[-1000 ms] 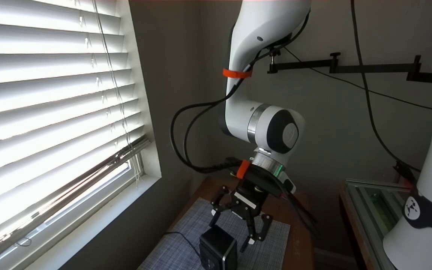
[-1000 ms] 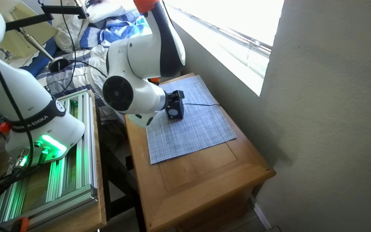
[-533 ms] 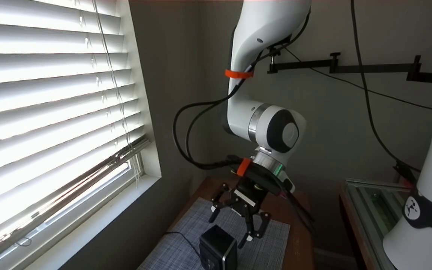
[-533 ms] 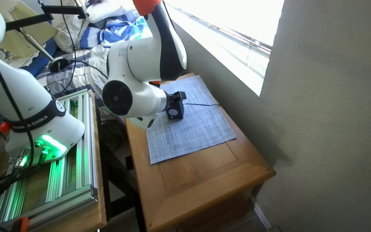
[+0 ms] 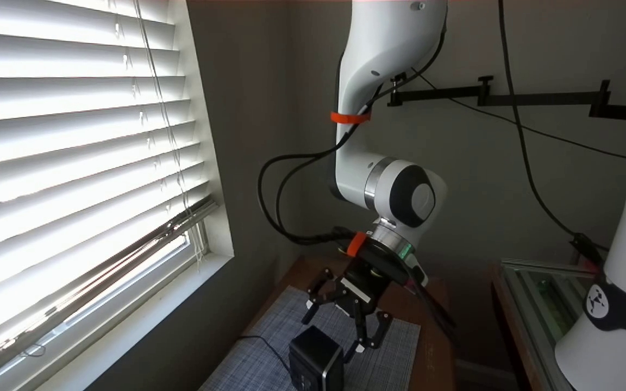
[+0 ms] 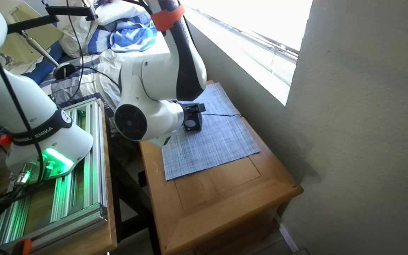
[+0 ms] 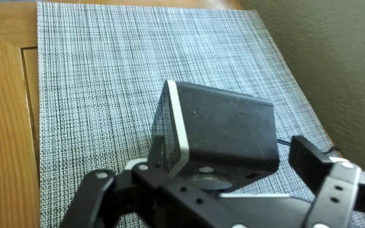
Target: Lay the alarm clock down
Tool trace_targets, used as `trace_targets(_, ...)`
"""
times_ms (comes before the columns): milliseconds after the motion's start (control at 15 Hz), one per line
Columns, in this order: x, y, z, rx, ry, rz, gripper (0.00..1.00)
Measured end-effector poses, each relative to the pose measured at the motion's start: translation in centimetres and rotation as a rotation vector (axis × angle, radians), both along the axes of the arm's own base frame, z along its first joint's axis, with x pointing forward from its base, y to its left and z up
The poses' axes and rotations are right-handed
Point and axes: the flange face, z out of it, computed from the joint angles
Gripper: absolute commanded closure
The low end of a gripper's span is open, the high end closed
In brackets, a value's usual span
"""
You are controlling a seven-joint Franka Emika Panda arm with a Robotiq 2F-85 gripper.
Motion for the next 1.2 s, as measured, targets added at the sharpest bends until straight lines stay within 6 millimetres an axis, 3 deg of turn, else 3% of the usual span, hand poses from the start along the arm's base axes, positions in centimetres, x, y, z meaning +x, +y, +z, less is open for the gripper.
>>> trace_targets(267,0.0,-0.2,-0.8,0.018,0.004,-0.006,0.00)
trace_targets(333,0.0,-0.2,-1.0,0.021,0.004,-0.006,0.05)
trace_targets(467,0.1,-0.3,-1.3,0.022,0.006,-0.006,0.29)
trace_targets(600,0.2,-0.4,-1.6,0.021,0.009,-0.005,0.39)
trace_targets(733,0.2,-0.5,-1.6,0.026,0.008,-0.007,0.32)
trace_targets(933,0.2,-0.5,-1.6,0.027,0.007,-0.008,0.42)
trace_targets(1200,0.2,-0.5,-1.6,0.028,0.006,-0.009,0.42)
